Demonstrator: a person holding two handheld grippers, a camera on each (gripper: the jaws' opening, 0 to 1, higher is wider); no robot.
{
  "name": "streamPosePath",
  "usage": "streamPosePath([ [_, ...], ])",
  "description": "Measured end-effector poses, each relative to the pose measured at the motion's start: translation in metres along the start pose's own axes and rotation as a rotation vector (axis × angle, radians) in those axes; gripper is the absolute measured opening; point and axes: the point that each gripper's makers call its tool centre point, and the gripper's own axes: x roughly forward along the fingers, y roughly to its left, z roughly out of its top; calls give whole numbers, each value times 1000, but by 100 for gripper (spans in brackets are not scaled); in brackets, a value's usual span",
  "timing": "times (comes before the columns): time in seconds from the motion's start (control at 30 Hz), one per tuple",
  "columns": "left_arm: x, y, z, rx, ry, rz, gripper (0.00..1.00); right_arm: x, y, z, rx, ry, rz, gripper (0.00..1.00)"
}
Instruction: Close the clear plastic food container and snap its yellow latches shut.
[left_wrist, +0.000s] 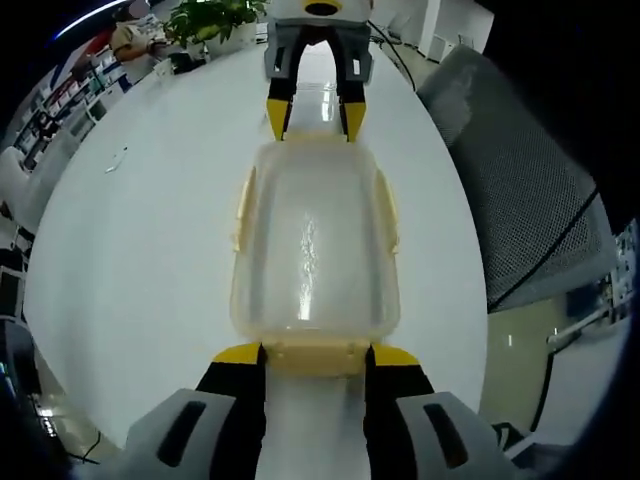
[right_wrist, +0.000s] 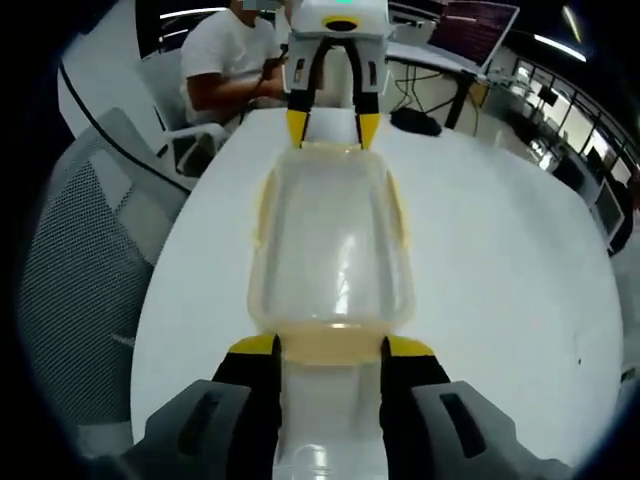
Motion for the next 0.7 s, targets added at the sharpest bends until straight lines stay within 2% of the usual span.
streamPosePath([
  [0.37,-11,-3,16,13,11,6,32,-25,4,3,-5,-7,7,34],
  [0.7,-15,-6,40,13,-2,-11,32,-48,9,-9,10,-3,17,35],
])
